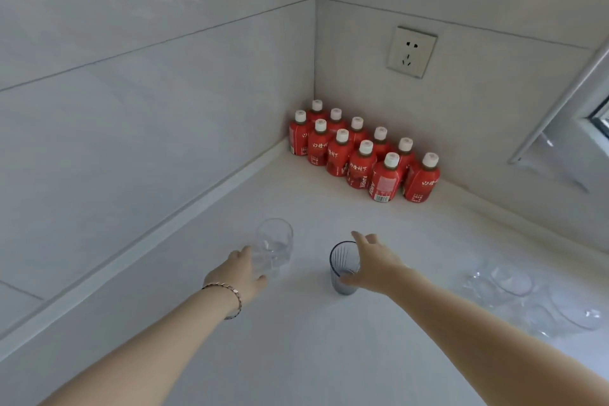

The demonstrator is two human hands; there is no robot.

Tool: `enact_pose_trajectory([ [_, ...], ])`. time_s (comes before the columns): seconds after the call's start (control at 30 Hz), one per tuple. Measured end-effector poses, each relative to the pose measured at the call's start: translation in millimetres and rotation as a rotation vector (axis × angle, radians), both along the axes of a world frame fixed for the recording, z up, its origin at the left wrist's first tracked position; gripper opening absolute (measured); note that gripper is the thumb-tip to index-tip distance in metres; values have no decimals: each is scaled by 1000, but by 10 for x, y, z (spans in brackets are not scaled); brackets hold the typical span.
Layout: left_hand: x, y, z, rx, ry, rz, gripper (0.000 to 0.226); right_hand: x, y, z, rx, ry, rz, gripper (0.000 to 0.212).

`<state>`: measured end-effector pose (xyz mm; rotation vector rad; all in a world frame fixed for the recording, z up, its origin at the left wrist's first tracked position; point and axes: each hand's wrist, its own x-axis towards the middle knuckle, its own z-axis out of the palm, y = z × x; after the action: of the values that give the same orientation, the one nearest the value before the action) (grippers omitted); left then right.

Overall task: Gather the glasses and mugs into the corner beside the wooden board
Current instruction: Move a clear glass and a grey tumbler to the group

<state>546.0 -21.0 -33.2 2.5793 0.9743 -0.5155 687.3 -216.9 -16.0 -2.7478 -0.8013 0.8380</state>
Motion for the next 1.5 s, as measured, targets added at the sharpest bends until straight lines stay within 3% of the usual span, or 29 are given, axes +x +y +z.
enact_pose_trajectory([
  [0.13,325,136,-110,-62,-96,49,89,70,63,-272,-10,-41,75,94],
  [0.27,600,177,-261,-120,-124,76,110,65,-52,-338,81,-95,54,90],
  [0.37,697,161,-352,-161,-126,146,106,31,-194,-309,107,-87,4,88],
  [0.47,653,87,-317,-80,-169,220,91,-49,-361,-249,106,-65,-4,90],
  [0.6,320,-187,-182,-17,-179,186,82,-242,-587,-97,125,-81,9,92],
  [0.9,-1341,-1199,414,27,-384,142,82,-1252,-983,369,170,-155,143,92],
  [1.1,-2840,-1736,653,117,-464,277,87,-2427,-1105,461,204,-145,306,93],
  [1.5,-5830,-1913,701,146,-302,620,86,-5094,-572,503,222,-2,718,89],
])
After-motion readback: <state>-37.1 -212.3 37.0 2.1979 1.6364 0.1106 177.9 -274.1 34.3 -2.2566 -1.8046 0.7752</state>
